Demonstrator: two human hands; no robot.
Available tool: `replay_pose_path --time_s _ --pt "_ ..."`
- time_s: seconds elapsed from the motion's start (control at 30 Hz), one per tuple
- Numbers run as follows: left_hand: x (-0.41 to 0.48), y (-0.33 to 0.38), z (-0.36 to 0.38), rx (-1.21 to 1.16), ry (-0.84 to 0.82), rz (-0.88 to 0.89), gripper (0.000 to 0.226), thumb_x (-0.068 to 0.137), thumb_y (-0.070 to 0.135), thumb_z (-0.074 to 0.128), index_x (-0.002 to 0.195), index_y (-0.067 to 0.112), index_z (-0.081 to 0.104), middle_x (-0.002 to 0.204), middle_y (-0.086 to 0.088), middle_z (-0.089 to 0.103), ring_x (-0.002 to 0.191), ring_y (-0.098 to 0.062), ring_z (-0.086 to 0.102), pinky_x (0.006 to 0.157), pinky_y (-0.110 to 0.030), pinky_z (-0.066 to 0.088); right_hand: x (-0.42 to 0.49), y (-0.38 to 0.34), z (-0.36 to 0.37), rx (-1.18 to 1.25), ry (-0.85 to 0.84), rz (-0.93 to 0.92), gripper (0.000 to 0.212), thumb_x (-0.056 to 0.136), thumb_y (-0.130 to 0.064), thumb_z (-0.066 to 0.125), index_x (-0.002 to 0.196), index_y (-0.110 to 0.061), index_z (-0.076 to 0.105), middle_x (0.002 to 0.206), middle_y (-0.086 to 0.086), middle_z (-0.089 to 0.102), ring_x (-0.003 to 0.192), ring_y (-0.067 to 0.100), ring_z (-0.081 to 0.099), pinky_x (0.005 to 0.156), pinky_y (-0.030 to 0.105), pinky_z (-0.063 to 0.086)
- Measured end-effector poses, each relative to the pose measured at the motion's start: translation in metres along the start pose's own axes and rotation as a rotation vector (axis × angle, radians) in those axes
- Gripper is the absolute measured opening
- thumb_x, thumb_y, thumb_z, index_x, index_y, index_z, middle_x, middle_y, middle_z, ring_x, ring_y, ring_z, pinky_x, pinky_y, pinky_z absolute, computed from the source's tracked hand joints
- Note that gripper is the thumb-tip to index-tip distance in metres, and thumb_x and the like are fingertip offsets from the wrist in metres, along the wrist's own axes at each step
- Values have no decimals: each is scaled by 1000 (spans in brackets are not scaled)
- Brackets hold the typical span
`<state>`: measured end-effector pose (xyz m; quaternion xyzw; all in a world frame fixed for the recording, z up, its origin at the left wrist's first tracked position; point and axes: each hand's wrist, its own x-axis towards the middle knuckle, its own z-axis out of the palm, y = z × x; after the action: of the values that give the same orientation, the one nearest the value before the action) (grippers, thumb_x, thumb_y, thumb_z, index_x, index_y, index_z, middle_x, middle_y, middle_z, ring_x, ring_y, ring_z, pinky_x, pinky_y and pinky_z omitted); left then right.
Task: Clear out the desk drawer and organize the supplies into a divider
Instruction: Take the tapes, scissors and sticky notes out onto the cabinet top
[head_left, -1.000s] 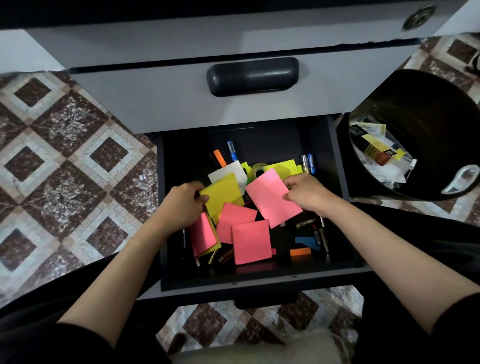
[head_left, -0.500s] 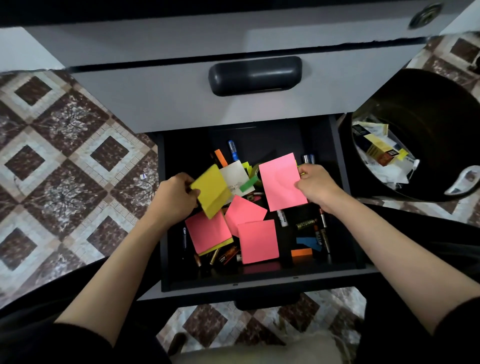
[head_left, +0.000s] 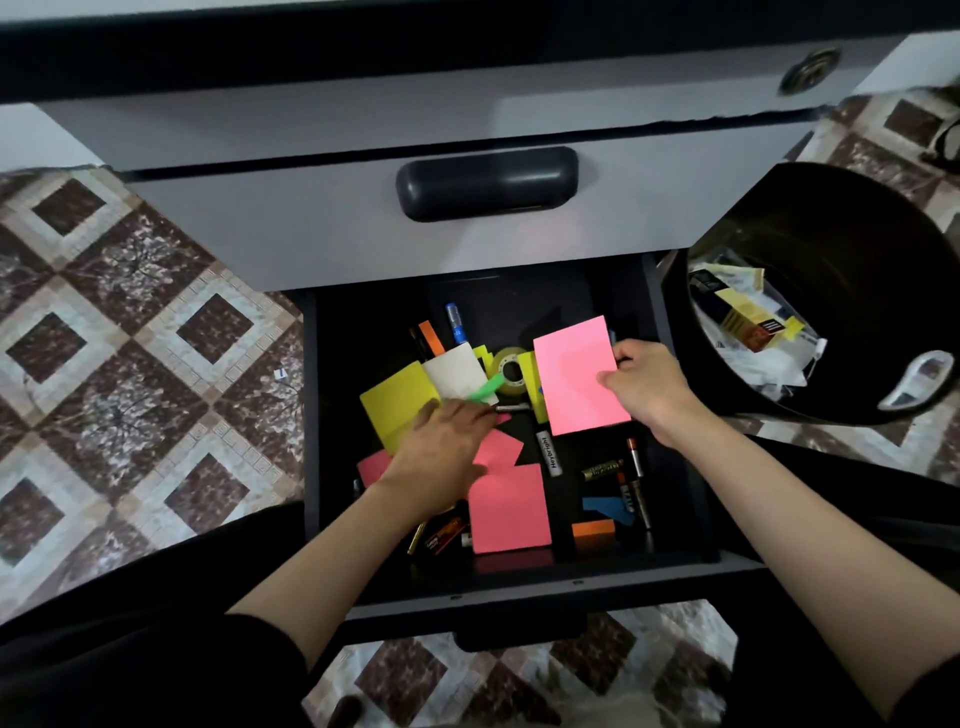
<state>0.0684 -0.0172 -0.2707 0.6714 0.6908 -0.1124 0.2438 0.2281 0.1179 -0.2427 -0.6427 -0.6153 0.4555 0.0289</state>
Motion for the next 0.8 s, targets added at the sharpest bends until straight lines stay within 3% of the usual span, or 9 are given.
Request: replay_pose_path --time_s 0.17,0.33,0.4,0.5,0.7,0.8 --pt "10 0 -2 188 -58 -8 62 87 46 56 137 14 38 136 -7 43 130 -25 33 113 -39 17 4 -2 -10 4 22 -2 15 88 0 50 83 -12 58 96 13 66 90 26 63 76 37 53" --pt "10 -17 -9 78 -38 -61 30 94 26 49 122 25 57 119 2 61 114 -20 52 106 -32 24 6 -3 -13 23 17 14 16 88 0 50 81 -13 57 99 12 65 91 26 62 78 38 53" --pt "10 -21 -13 27 -3 -123 32 93 17 44 119 25 59 115 0 65 108 -21 57 102 -31 28 7 -3 -14 43 11 19 21 88 0 50 76 -16 55 99 13 65 93 26 63 82 41 54" --pt "9 -27 -17 -108 25 -214 30 96 21 45 122 21 59 118 -3 65 110 -24 57 98 -32 36 7 -2 -14 51 10 21 24 88 0 51 73 -18 54 101 14 66 94 28 63 85 42 54" --pt "7 -28 -27 -305 -42 -252 31 98 20 45 124 10 58 123 -9 61 111 -26 56 91 -33 43 6 -3 -13 51 -23 22 14 90 -1 50 86 -12 58 100 12 65 92 26 63 73 34 53" --pt "1 -33 -31 -474 -3 -314 24 99 13 41 117 3 53 100 -19 66 85 -25 67 71 -29 50 6 -8 -14 67 -34 21 17 90 0 45 82 -11 56 92 10 61 86 25 60 60 27 48"
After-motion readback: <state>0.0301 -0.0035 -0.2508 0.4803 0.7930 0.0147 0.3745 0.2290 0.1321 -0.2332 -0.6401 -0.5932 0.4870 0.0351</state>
